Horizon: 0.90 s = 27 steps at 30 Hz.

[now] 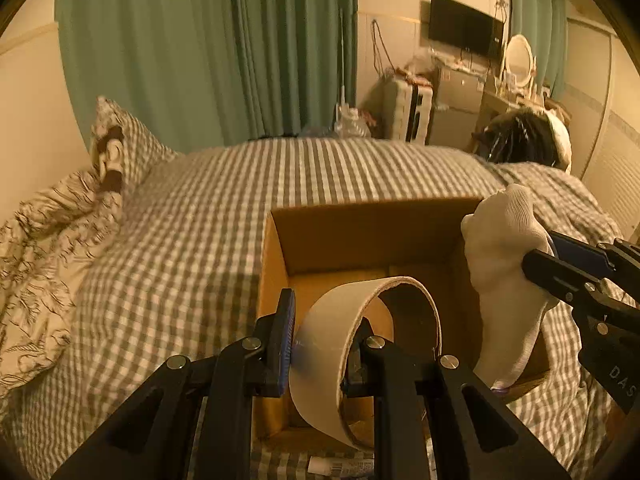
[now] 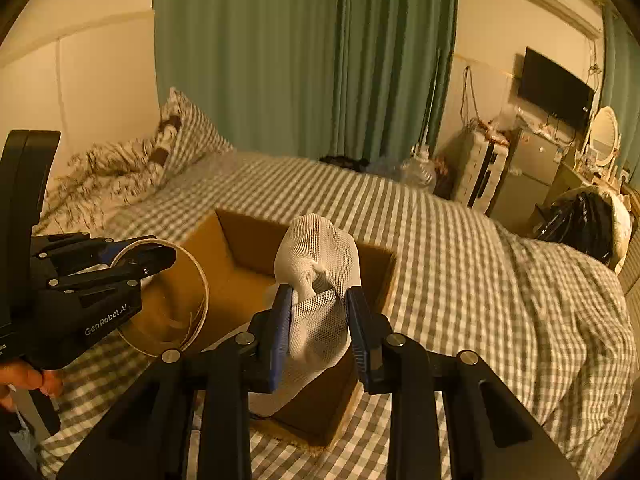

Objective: Organize objects
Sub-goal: 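Carry the tape roll and socks into the cardboard box and release both, then grasp the blue-and-white medicine box with the left gripper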

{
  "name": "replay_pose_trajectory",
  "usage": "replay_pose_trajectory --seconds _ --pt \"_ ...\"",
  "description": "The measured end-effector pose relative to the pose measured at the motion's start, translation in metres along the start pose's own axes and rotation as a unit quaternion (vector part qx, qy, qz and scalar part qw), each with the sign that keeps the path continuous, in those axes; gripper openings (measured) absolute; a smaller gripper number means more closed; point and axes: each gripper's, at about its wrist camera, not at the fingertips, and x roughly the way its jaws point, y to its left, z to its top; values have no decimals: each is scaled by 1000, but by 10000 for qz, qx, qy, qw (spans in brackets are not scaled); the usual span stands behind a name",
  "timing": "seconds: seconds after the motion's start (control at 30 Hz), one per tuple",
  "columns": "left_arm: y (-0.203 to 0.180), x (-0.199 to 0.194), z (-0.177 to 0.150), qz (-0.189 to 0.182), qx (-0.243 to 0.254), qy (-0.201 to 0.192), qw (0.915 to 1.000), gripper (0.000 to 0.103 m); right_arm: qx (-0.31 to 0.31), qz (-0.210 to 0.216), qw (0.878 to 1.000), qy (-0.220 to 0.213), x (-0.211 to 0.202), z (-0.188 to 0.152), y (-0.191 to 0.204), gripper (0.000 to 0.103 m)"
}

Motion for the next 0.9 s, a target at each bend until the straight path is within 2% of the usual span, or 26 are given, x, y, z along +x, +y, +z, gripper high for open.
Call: replay_pose_trajectory --seconds 0.13,0.2,0.23,0.27,0.3,0.33,0.37,0.5,0.57,0.9 --pt "-2 18 -7 -97 27 295 9995 20 -4 35 9998 216 21 -9 -2 29" --pt "-4 22 -10 -168 42 401 9990 27 15 26 9996 276 24 -12 -2 31" --pt "-4 23 -11 -189 31 449 9988 40 29 37 9996 295 24 -13 -1 34" --pt "-3 23 -12 -178 21 470 9987 61 38 39 9996 295 23 -14 0 44" --pt "-2 22 -13 -137 19 474 9988 67 49 30 9996 283 21 -15 -1 50" --pt "-3 20 -14 -250 8 463 9986 67 61 13 9997 235 17 -15 -1 61" --pt "-4 17 -15 -257 -3 465 9986 69 73 1 9998 183 14 -15 -1 64" --pt "-8 -5 -13 -92 25 261 9996 81 140 -27 9999 19 -6 -11 -4 65" --pt "-5 -15 -10 -119 -7 209 9997 92 177 -42 9998 -45 -18 -9 -4 65" --pt "-5 -101 -19 -118 -45 -245 9996 92 221 -157 9991 -333 -105 -19 -4 69"
